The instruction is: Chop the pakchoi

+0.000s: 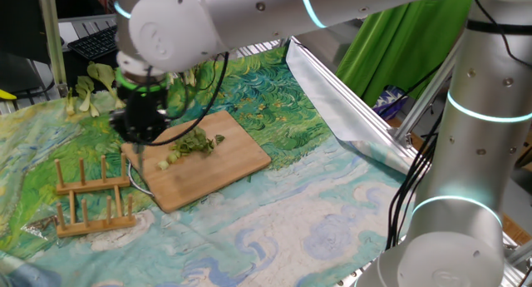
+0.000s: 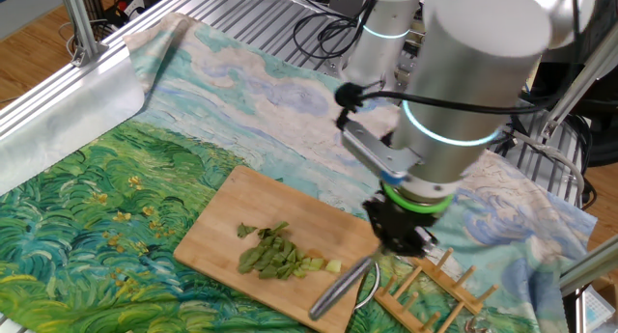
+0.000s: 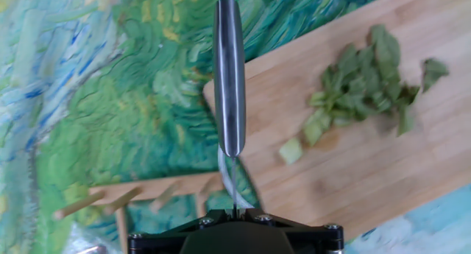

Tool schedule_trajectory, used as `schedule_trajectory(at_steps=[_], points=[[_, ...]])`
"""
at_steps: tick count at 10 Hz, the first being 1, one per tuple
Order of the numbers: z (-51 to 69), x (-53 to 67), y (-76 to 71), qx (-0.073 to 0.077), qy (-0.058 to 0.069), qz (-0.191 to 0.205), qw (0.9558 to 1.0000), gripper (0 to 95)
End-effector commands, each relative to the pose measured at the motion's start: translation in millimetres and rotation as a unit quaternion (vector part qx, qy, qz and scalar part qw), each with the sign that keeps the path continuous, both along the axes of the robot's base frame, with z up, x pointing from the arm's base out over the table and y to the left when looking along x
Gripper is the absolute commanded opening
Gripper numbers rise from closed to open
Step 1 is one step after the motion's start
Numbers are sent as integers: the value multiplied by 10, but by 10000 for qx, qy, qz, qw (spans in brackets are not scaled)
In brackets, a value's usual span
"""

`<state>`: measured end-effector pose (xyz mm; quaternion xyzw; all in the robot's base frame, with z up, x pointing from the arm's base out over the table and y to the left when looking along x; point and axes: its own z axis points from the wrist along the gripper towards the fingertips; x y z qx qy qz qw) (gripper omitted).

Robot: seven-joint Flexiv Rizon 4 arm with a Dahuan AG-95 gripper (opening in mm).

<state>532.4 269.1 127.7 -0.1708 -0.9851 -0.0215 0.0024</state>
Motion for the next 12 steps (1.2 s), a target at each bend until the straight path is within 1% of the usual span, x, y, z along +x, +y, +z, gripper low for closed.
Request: schedule_trajectory(at_steps=[1,2,3,4,6,7,8,9,12], points=[[12,-1,74,6,-11,-61,10000,0],[15,11,156,-17,-23,-121,9999,0],[18,19,206,-20,-22,-148,9999,0],[7,15,268,-52,-24,-139,9999,0],[-37,4,344,-122,-63,-60,9999,0],[-65,6,360,-225,-75,105,9997,0],[-103,10,377,-307,-57,236,9992,0],[-125,11,385,-334,-49,288,9990,0],[-254,-27,424,-316,-62,303,9990,0]])
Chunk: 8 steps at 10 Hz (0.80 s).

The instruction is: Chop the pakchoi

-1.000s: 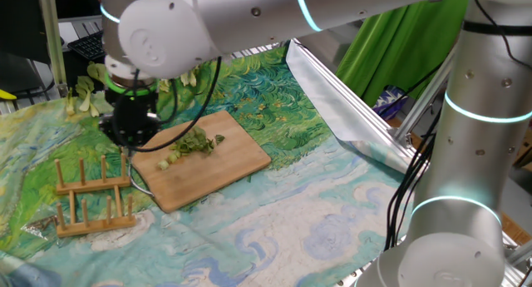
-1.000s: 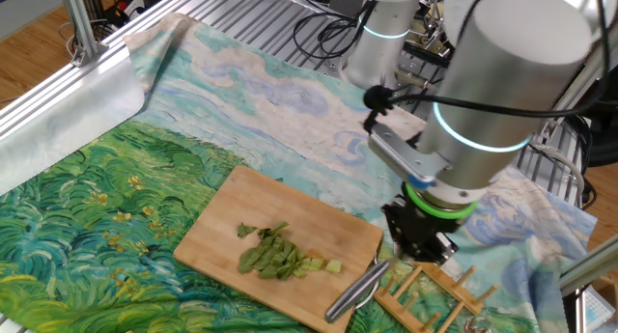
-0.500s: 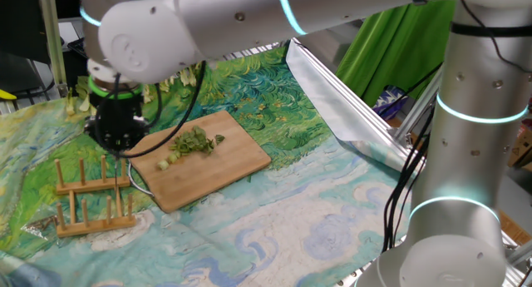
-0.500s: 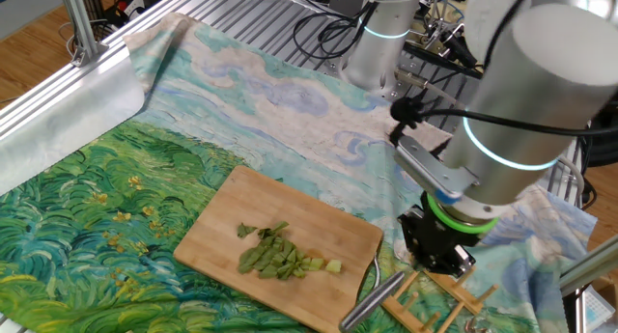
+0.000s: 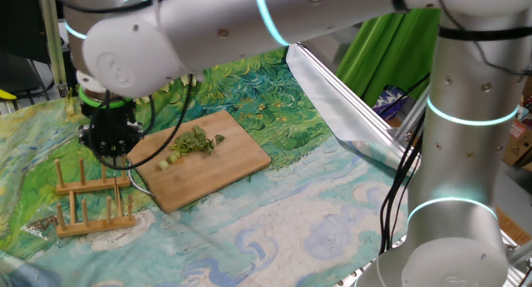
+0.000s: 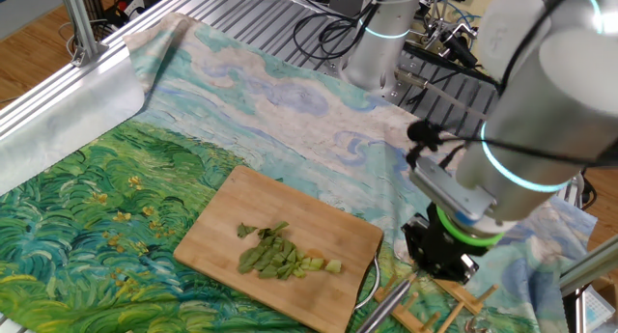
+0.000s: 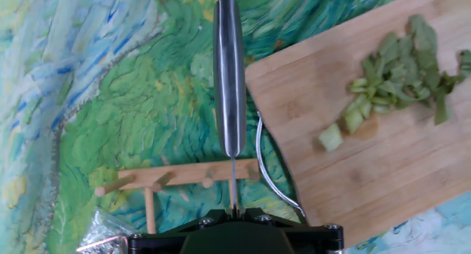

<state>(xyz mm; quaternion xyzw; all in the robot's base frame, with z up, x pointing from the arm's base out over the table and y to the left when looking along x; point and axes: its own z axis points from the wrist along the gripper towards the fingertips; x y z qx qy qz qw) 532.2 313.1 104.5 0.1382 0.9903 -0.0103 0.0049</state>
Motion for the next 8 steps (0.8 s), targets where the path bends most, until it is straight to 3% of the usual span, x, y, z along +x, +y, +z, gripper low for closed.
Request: schedule_trajectory(at_steps=[1,8], points=[[-58,-35,-8,9,-62,-21,10000,0],[-343,-87,28,-11,-185,-25,9998,0]])
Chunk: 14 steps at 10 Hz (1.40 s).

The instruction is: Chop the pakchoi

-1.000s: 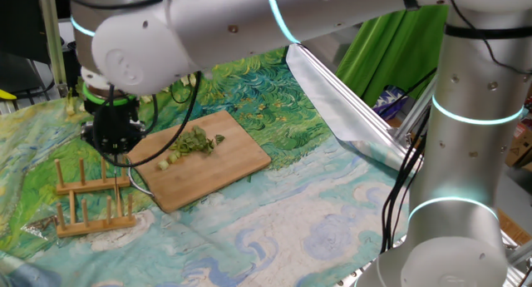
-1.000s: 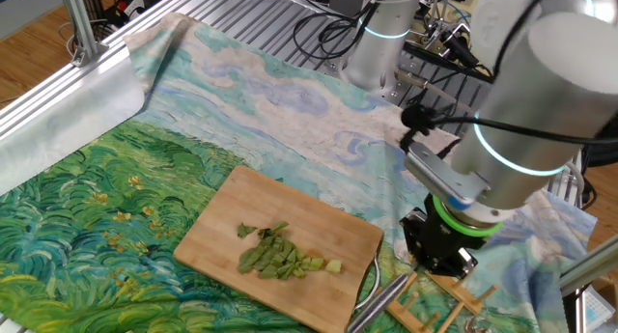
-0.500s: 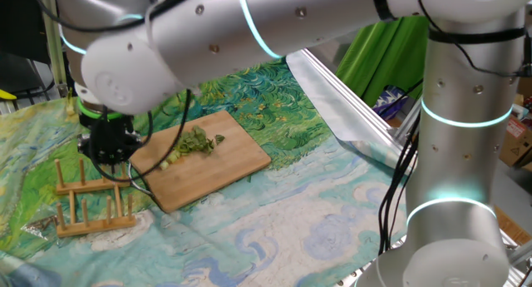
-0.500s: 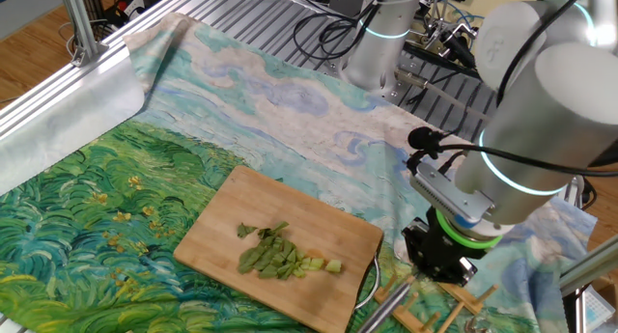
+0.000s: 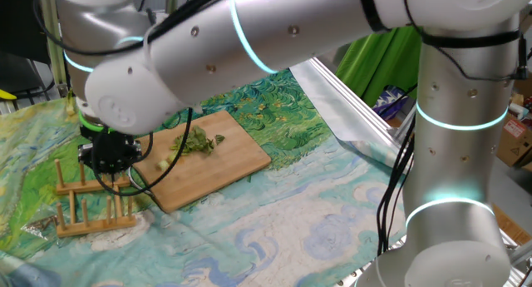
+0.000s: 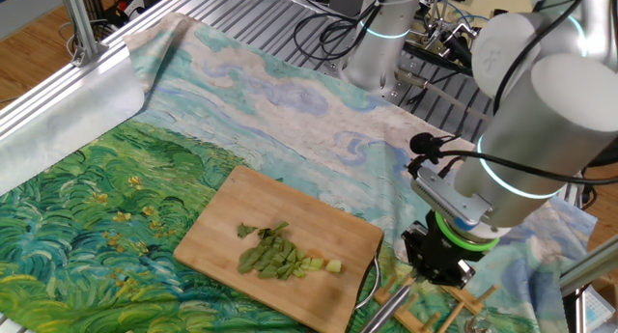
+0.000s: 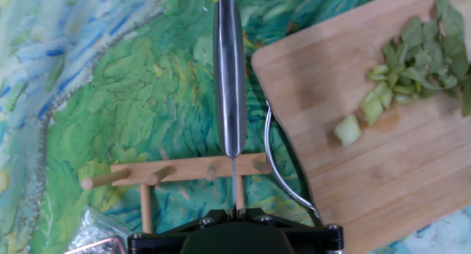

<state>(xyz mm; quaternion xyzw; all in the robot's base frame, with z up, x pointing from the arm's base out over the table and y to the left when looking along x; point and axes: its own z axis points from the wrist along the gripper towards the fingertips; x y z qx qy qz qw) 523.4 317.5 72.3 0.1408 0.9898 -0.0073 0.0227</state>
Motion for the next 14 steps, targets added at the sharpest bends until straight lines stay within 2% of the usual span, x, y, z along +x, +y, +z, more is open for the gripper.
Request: schedule_trajectory(at_steps=[1,5,9,14], points=[[-44,5,-29,-14,-18,5,10000,0],[-172,50,-97,2,-83,37,10000,0],[-296,52,-89,64,-128,11,9999,0],[-344,50,-86,75,-132,-18,9999,0]])
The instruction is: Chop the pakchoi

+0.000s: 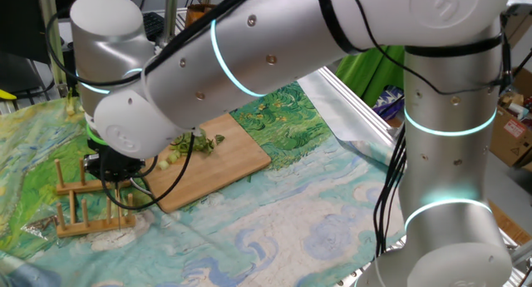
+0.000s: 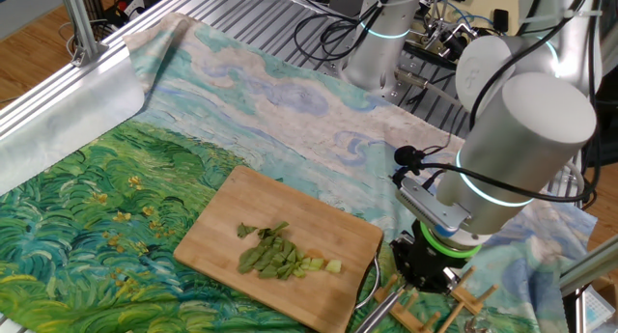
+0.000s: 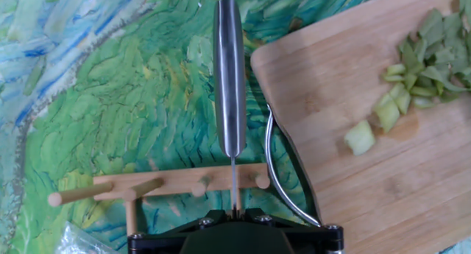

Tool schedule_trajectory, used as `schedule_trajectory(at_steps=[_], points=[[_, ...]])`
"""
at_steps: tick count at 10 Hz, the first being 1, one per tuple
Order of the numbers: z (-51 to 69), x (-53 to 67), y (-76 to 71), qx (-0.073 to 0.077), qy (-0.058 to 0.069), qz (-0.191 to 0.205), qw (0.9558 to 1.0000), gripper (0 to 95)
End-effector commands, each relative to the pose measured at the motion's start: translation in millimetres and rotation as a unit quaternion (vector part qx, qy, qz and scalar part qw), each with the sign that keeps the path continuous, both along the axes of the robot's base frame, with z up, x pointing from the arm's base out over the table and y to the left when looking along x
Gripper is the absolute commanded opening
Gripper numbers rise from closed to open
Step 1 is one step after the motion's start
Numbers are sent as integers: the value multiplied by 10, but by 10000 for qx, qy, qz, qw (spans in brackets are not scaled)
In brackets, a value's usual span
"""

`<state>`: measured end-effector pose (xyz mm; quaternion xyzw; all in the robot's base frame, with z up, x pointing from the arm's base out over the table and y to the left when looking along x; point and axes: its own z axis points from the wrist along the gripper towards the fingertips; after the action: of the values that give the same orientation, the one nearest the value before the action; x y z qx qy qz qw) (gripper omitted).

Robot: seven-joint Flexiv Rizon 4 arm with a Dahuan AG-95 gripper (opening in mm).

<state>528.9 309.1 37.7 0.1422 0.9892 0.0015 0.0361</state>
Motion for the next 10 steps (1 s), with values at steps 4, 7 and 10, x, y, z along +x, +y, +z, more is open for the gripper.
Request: schedule_trajectory(at_steps=[4,7,10], points=[[1,-6,-1,7,41,-98,9999,190],[27,-17,0,-7,82,-103,9999,380],[220,-46,-24,-23,147,-103,9998,190]])
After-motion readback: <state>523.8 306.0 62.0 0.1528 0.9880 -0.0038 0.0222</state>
